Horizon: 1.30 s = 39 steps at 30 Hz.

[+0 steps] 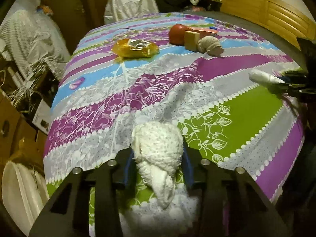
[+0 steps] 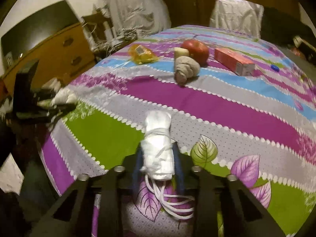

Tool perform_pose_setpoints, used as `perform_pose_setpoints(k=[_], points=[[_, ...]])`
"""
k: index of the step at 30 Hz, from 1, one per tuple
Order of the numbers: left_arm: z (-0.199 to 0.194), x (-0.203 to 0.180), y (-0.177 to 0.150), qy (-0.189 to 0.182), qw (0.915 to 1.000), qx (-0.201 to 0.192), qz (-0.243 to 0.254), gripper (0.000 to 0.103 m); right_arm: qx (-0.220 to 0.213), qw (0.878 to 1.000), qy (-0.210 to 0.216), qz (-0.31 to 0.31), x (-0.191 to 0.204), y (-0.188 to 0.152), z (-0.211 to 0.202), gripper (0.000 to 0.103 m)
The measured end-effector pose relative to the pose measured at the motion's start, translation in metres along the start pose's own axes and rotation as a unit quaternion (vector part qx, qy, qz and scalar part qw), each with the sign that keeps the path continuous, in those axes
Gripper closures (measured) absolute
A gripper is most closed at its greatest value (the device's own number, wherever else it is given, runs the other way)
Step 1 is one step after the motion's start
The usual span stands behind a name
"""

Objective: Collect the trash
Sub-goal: 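Carry the white towel and cloth bundle over the white bucket with both tools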

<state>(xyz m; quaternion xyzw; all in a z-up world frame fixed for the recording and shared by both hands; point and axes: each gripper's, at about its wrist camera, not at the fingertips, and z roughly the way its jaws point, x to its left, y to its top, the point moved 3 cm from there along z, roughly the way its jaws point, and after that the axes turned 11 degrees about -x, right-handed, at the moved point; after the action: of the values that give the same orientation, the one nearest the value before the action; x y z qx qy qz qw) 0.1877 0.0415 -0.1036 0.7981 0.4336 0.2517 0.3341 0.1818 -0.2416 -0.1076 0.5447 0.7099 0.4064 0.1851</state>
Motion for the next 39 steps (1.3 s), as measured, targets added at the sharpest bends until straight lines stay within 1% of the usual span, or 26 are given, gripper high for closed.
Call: perform_pose_setpoints(k=[2, 4, 7, 9, 13, 17, 20, 23, 28, 32, 35, 39], points=[[-0.003, -0.001, 0.001, 0.022, 0.9994, 0.004, -0.025, 0.068, -0.008, 1.0, -0.006, 0.022, -0.001, -0.001, -0.002, 0.076], [-0.012, -0.004, 0.003, 0.051, 0.9974, 0.003, -0.052, 0.068, -0.015, 0.999, -0.011, 0.029, 0.002, 0.0, -0.004, 0.076], [-0.026, -0.004, 0.007, 0.091, 0.9912, 0.003, -0.096, 0.068, -0.033, 0.999, -0.013, 0.031, 0.014, 0.005, -0.013, 0.076], [-0.038, -0.004, 0.009, 0.111, 0.9865, -0.006, -0.121, 0.068, -0.042, 0.999, -0.007, 0.029, 0.025, 0.011, -0.019, 0.076], [-0.058, -0.006, 0.01, 0.151, 0.979, -0.016, -0.137, 0.068, -0.053, 0.998, 0.012, 0.026, 0.049, 0.02, -0.029, 0.076], [-0.077, -0.003, 0.007, 0.181, 0.971, -0.021, -0.154, 0.068, -0.055, 0.998, 0.032, 0.021, 0.076, 0.024, -0.035, 0.076], [-0.09, 0.0, 0.003, 0.195, 0.9654, -0.026, -0.171, 0.068, -0.053, 0.998, 0.04, 0.02, 0.092, 0.025, -0.037, 0.076], [-0.099, 0.003, -0.002, 0.202, 0.962, -0.03, -0.181, 0.068, -0.047, 0.998, 0.049, 0.018, 0.11, 0.024, -0.038, 0.076], [-0.114, 0.013, -0.012, 0.216, 0.9563, -0.038, -0.193, 0.068, -0.024, 0.997, 0.066, 0.014, 0.139, 0.019, -0.033, 0.076], [-0.129, 0.029, -0.016, 0.232, 0.9493, -0.05, -0.206, 0.068, -0.011, 0.997, 0.078, 0.002, 0.164, 0.024, -0.024, 0.076], [-0.146, 0.047, -0.017, 0.252, 0.942, -0.063, -0.212, 0.068, -0.012, 0.996, 0.092, -0.008, 0.188, 0.041, -0.015, 0.076], [-0.171, 0.08, -0.017, 0.282, 0.9316, -0.077, -0.217, 0.068, -0.022, 0.992, 0.121, -0.033, 0.232, 0.079, 0.0, 0.076]])
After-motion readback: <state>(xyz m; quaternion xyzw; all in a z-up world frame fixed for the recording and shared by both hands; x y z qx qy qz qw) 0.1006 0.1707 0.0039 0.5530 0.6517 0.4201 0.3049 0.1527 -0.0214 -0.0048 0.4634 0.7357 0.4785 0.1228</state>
